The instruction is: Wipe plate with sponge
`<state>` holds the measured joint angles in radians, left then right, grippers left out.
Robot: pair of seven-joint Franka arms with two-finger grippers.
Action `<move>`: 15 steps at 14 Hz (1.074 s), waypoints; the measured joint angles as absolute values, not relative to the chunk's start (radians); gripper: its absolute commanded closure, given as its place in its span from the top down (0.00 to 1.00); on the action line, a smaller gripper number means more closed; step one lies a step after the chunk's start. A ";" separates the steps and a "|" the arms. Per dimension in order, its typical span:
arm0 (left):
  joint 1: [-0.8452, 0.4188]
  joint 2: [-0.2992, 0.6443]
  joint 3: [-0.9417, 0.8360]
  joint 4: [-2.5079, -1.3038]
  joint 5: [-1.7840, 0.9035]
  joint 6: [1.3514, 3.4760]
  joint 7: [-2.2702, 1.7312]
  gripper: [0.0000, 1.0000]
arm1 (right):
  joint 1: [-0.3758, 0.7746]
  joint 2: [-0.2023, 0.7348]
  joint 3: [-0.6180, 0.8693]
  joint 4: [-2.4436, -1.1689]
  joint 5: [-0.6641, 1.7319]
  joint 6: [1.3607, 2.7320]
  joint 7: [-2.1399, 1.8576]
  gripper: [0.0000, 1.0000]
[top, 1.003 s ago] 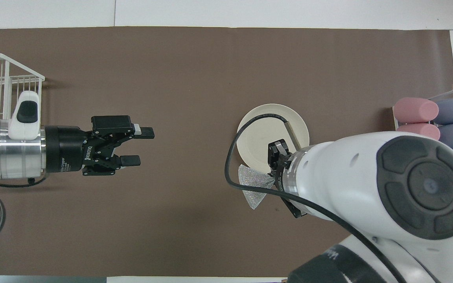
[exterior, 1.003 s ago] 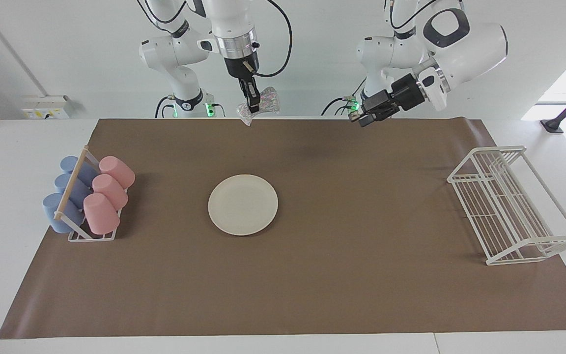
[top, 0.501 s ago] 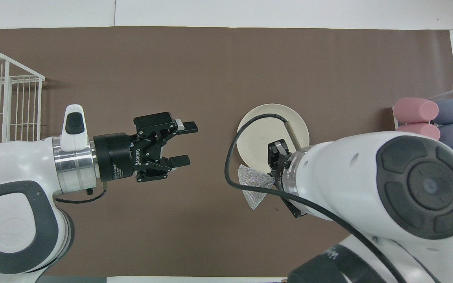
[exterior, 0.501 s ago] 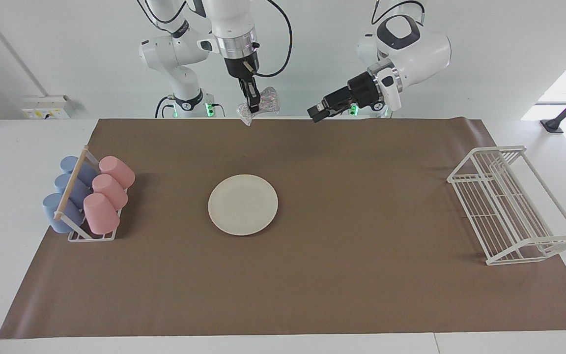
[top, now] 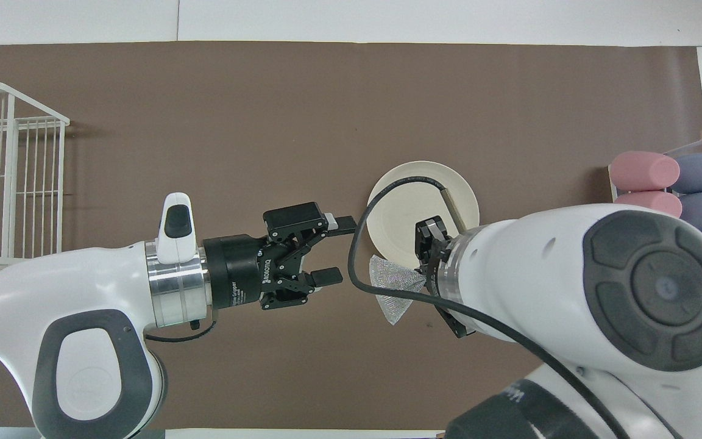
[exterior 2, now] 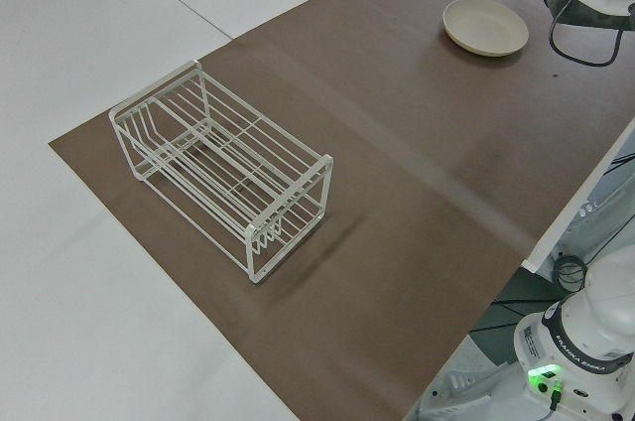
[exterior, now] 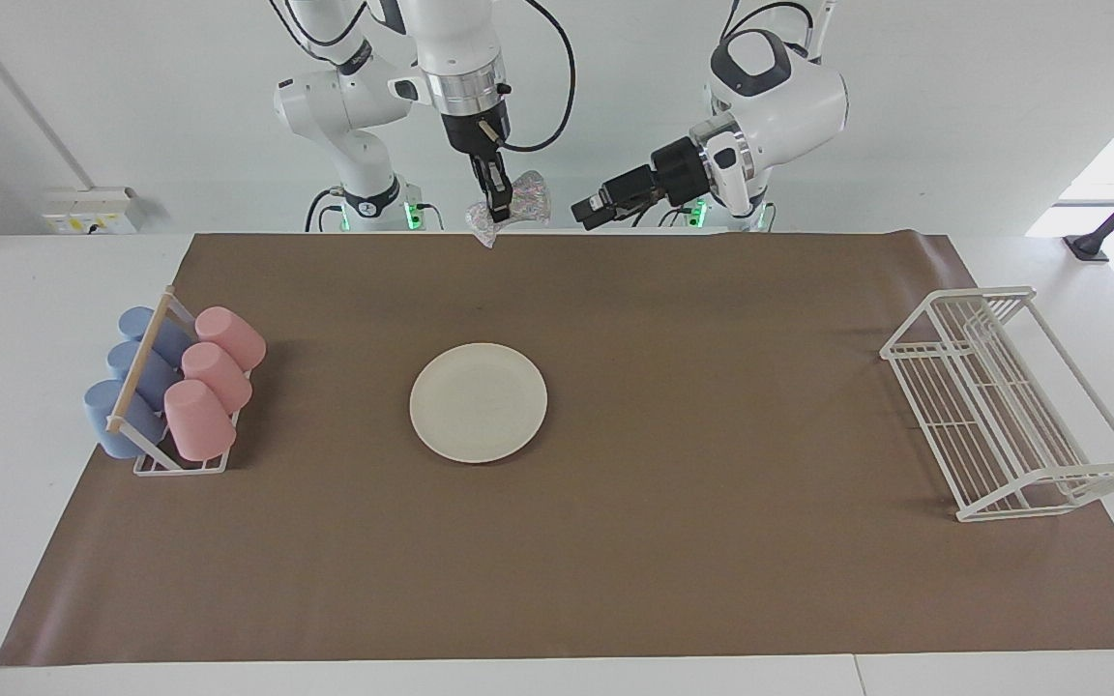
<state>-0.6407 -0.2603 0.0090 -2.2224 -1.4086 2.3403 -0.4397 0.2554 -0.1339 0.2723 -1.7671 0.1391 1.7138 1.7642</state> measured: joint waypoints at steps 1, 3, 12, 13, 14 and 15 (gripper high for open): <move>-0.651 -0.260 0.009 -2.223 -1.425 2.340 -0.440 1.00 | 0.255 -0.134 0.272 -1.768 0.139 1.714 1.764 0.00; -0.675 -0.260 0.009 -2.223 -1.438 2.341 -0.443 0.94 | 0.255 -0.133 0.272 -1.774 0.139 1.734 1.764 0.00; -0.724 -0.252 0.010 -2.225 -1.483 2.454 -0.463 0.08 | 0.255 -0.128 0.272 -1.788 0.139 1.783 1.764 0.00; -0.724 -0.250 0.010 -2.225 -1.483 2.457 -0.454 0.00 | 0.255 -0.128 0.272 -1.788 0.139 1.783 1.764 0.00; -0.724 -0.250 0.010 -2.225 -1.484 2.459 -0.450 0.00 | 0.255 -0.128 0.272 -1.788 0.139 1.783 1.764 0.00; -0.724 -0.250 0.010 -2.225 -1.484 2.459 -0.448 0.00 | 0.255 -0.128 0.272 -1.789 0.139 1.783 1.764 0.00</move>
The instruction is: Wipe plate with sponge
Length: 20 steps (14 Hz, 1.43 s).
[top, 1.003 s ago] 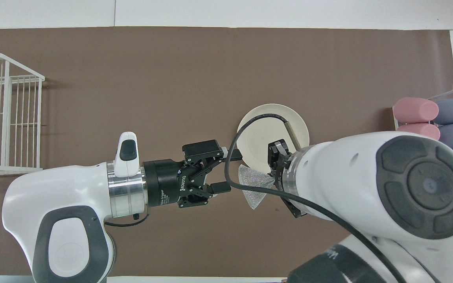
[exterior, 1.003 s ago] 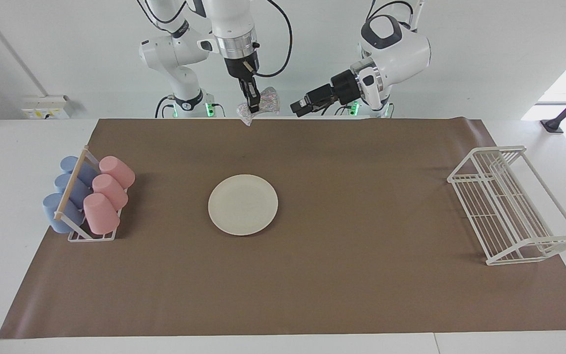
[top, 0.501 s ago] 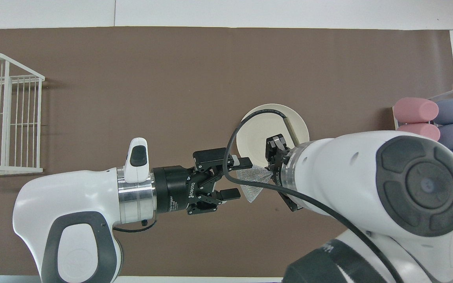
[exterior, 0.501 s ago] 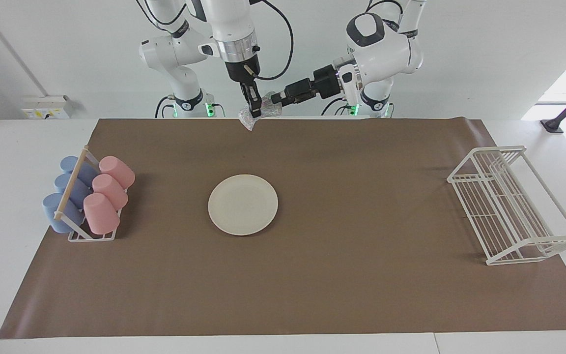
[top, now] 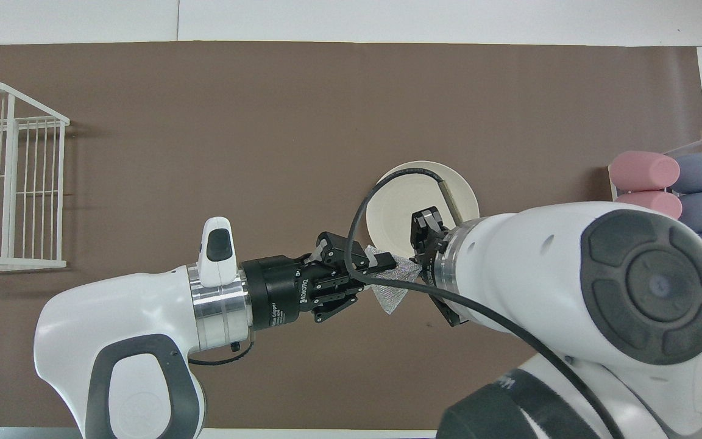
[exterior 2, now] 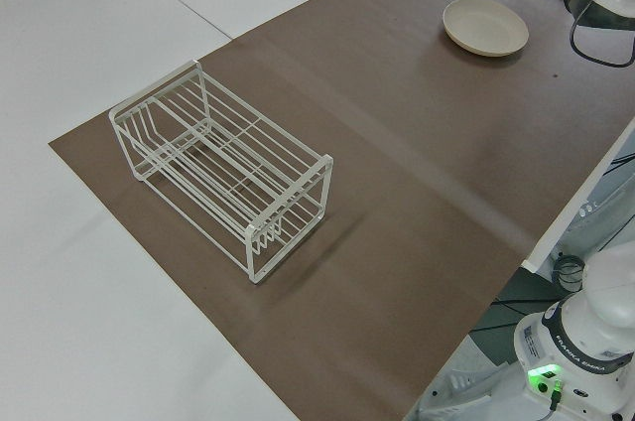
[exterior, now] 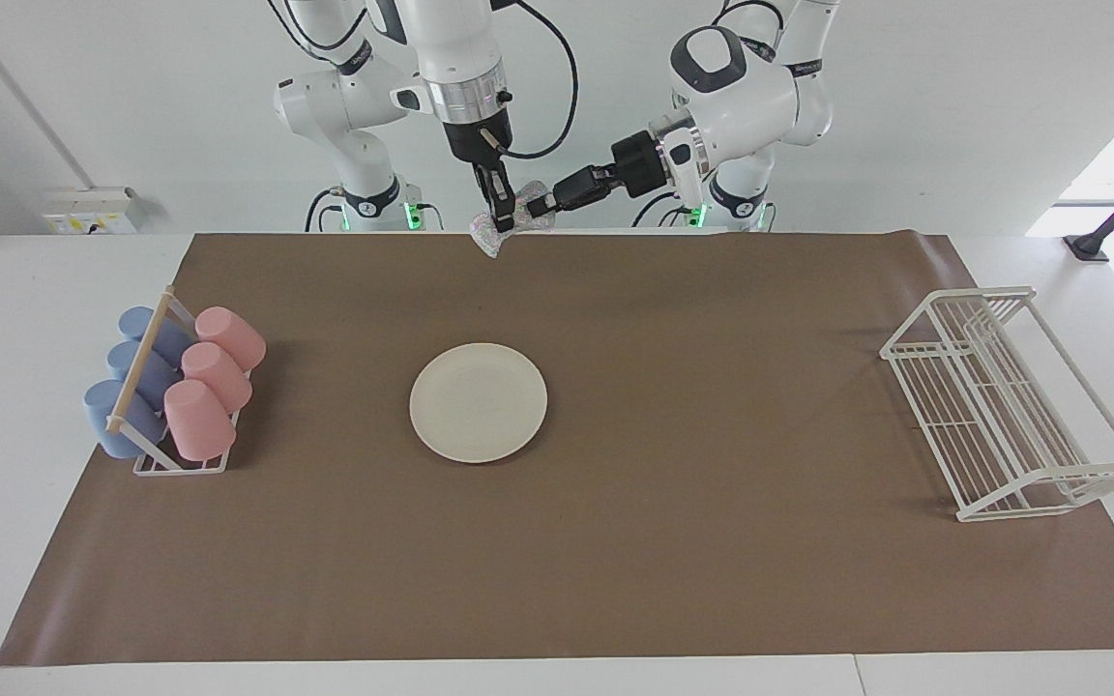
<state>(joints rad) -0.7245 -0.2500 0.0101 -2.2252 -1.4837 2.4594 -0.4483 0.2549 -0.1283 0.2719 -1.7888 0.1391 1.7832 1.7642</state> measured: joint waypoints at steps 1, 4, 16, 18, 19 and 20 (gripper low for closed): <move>-0.725 -0.250 0.010 -2.225 -1.484 2.459 -0.446 0.00 | 0.255 -0.128 0.273 -1.789 0.139 1.783 1.764 0.00; -0.725 -0.250 0.010 -2.225 -1.484 2.460 -0.445 0.00 | 0.255 -0.128 0.273 -1.789 0.139 1.783 1.764 0.22; -0.702 -0.250 0.027 -2.245 -1.439 2.460 -0.445 0.00 | 0.110 -0.129 0.256 -1.789 0.128 1.647 1.267 1.00; -0.656 -0.250 0.029 -2.259 -1.385 2.455 -0.445 0.00 | 0.055 -0.130 0.253 -1.787 0.128 1.646 1.127 1.00; -0.623 -0.250 0.029 -2.263 -1.344 2.439 -0.445 0.00 | 0.032 -0.131 0.252 -1.787 0.128 1.645 1.068 1.00; -0.585 -0.250 0.030 -2.266 -1.300 2.412 -0.445 0.00 | 0.014 -0.132 0.252 -1.787 0.128 1.643 1.014 1.00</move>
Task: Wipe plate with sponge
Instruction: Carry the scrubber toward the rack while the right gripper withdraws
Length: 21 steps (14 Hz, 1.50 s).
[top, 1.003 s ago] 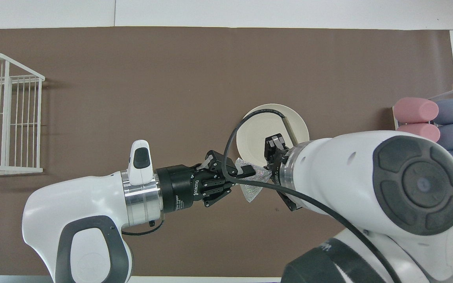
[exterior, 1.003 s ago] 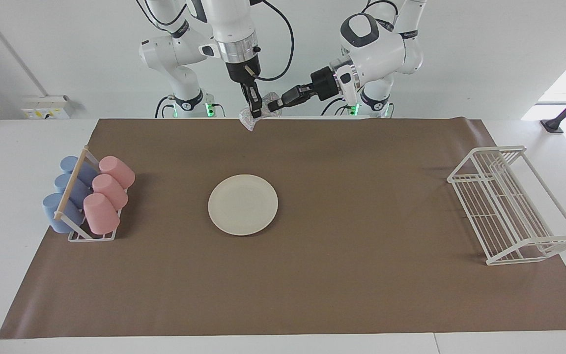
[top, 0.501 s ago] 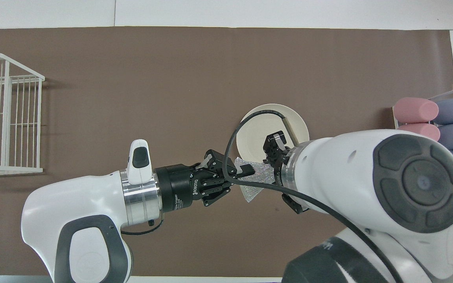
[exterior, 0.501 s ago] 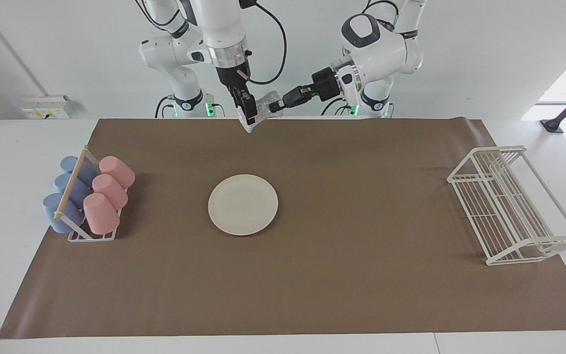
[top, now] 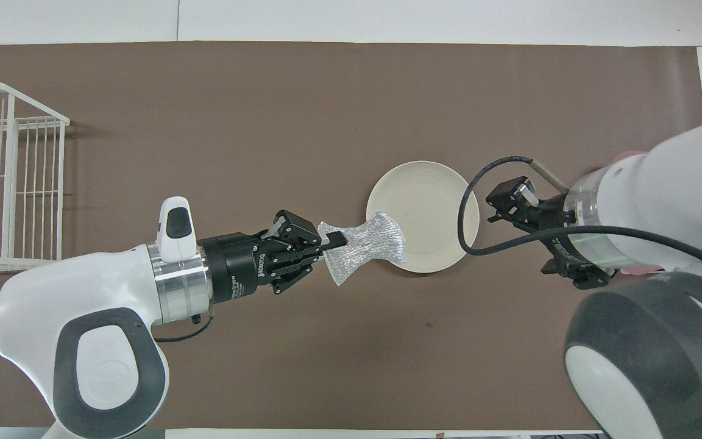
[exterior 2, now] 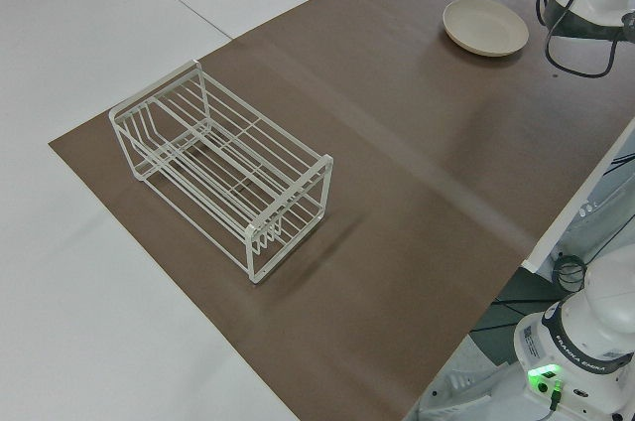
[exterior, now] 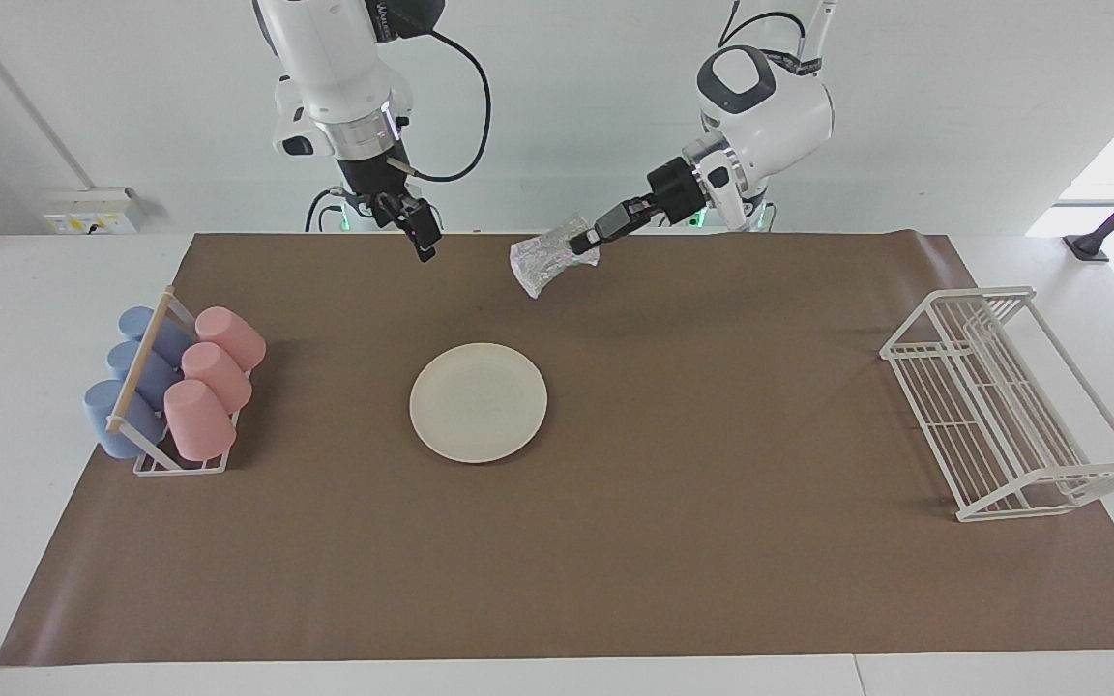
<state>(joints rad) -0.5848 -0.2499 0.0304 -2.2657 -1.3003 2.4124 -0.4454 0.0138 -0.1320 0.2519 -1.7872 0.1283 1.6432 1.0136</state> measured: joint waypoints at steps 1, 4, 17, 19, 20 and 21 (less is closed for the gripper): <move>-0.541 -0.250 0.032 -2.268 -1.252 2.373 -0.445 0.00 | -0.003 -0.132 0.252 -1.787 0.128 1.643 0.954 1.00; -0.408 -0.250 0.035 -2.267 -1.113 2.210 -0.445 0.00 | -0.066 -0.132 0.251 -1.787 0.127 1.643 0.740 1.00; -0.215 -0.136 0.036 -1.988 -0.510 1.670 -0.415 0.00 | 0.109 -0.033 -0.080 -1.676 0.009 1.715 -0.014 1.00; -0.202 -0.129 0.036 -1.974 -0.438 1.636 -0.366 0.00 | 0.109 -0.033 -0.091 -1.672 0.009 1.681 -0.038 1.00; -0.188 -0.127 0.037 -1.967 -0.398 1.617 -0.336 0.00 | 0.109 -0.033 -0.091 -1.671 0.009 1.664 -0.041 1.00; -0.178 -0.126 0.039 -1.956 -0.349 1.598 -0.309 0.00 | 0.109 -0.033 -0.091 -1.670 0.009 1.654 -0.041 1.00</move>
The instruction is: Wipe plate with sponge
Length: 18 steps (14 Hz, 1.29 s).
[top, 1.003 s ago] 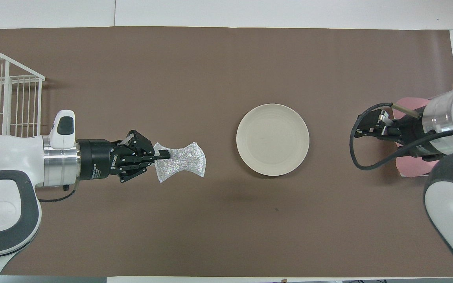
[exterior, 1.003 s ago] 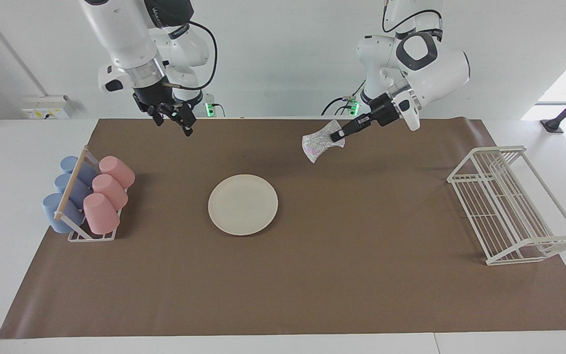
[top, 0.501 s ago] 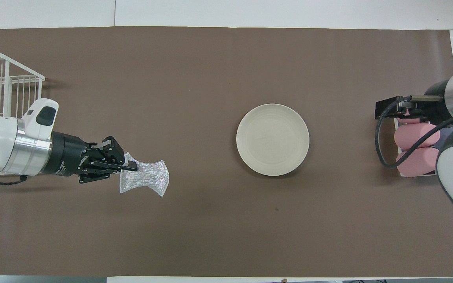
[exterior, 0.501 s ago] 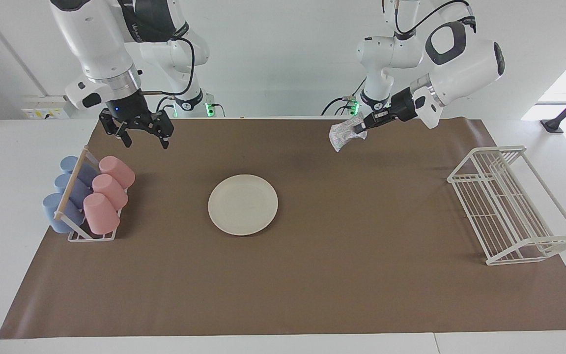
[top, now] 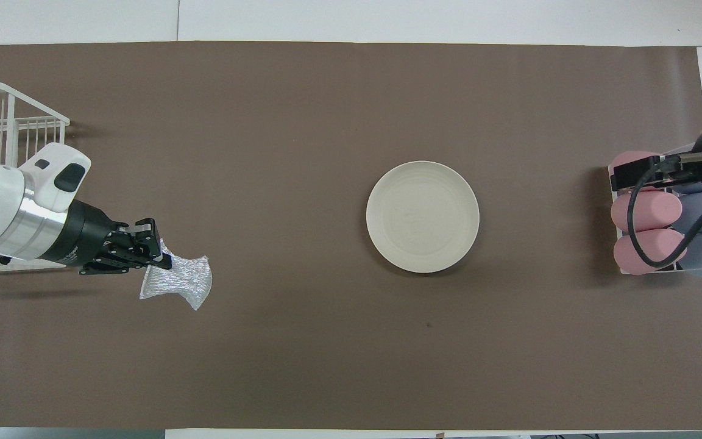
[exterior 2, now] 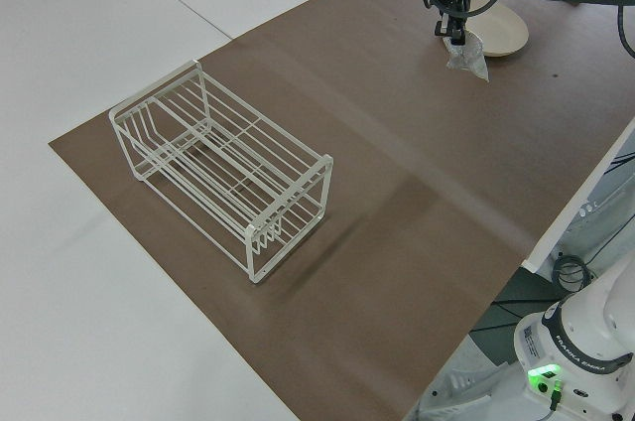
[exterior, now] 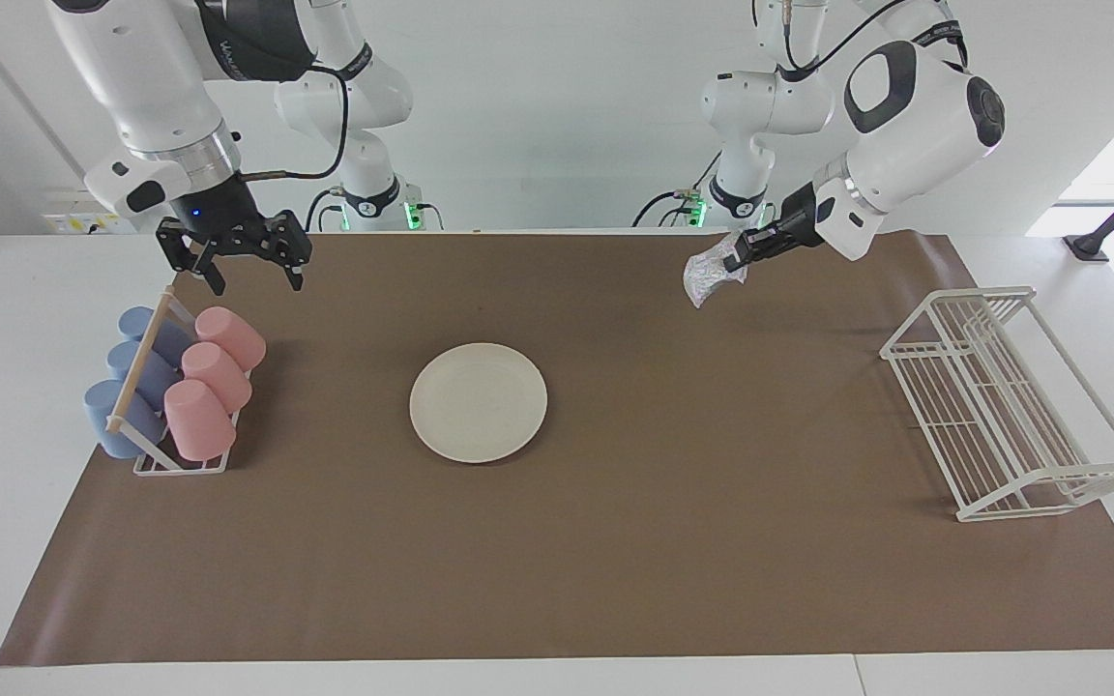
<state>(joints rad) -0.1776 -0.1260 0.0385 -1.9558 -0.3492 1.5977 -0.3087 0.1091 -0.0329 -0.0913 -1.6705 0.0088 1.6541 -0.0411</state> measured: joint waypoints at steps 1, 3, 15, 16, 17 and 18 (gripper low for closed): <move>-0.175 -0.123 0.038 -1.943 -0.287 1.588 -0.290 0.00 | 0.110 -0.033 -0.091 -1.670 0.009 1.651 -0.041 1.00; -0.177 -0.112 0.029 -1.910 -0.154 1.567 -0.272 0.00 | 0.110 -0.033 -0.091 -1.670 0.009 1.650 -0.041 1.00; -0.252 -0.063 0.012 -1.797 0.621 1.484 -0.305 0.00 | 0.091 -0.036 -0.099 -1.662 0.009 1.619 -0.043 1.00; -0.255 -0.052 0.012 -1.808 0.669 1.503 -0.330 0.00 | 0.081 -0.039 -0.100 -1.661 0.009 1.598 -0.043 1.00; -0.255 -0.037 0.012 -1.819 0.707 1.529 -0.350 0.00 | 0.070 -0.042 -0.101 -1.660 0.009 1.572 -0.043 1.00; -0.255 -0.016 0.013 -1.829 0.750 1.560 -0.362 0.00 | 0.057 -0.045 -0.101 -1.660 0.009 1.551 -0.043 1.00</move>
